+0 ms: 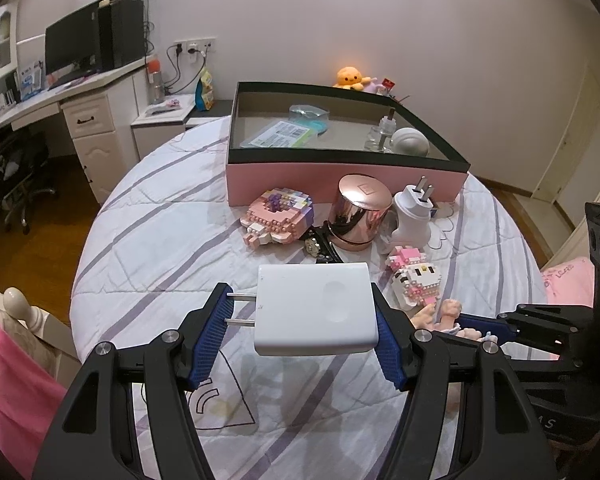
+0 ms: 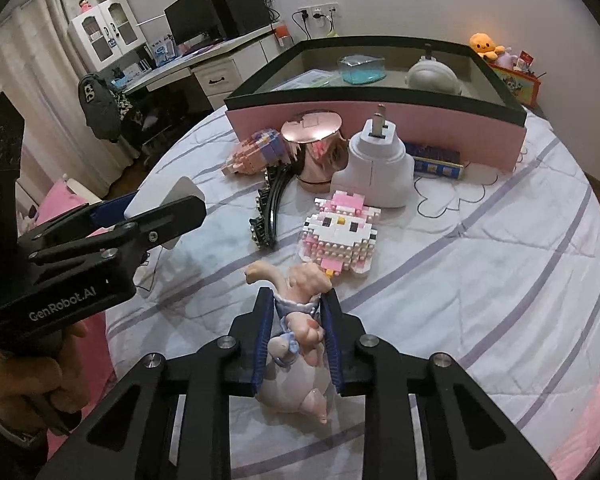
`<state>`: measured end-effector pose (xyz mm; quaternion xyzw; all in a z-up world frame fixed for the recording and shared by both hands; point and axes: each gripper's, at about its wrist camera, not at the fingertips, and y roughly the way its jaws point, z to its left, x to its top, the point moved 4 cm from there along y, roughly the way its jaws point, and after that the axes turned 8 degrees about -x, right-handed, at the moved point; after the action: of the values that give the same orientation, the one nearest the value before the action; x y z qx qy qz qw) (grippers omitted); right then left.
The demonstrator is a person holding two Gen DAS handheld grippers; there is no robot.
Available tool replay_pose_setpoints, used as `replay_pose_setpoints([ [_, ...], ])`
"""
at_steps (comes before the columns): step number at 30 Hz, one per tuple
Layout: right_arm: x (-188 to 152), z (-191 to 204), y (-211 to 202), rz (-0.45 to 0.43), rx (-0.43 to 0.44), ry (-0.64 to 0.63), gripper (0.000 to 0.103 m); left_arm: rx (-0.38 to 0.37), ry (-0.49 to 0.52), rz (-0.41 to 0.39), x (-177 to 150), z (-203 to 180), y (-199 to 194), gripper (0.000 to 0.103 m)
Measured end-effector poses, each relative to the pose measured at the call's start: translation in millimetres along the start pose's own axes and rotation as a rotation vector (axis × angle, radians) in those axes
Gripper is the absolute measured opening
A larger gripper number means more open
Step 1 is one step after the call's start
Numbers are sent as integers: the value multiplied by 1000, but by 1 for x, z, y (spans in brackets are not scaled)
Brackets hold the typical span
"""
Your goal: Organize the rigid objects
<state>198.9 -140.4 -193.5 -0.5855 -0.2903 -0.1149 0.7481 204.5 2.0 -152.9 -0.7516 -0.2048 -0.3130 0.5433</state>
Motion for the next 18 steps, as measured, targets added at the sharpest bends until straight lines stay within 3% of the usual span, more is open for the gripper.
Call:
replay_pose_setpoints([
  [18,19,-6,-33,-122,37,30,24,7,8,-25,10,0,-6,66],
])
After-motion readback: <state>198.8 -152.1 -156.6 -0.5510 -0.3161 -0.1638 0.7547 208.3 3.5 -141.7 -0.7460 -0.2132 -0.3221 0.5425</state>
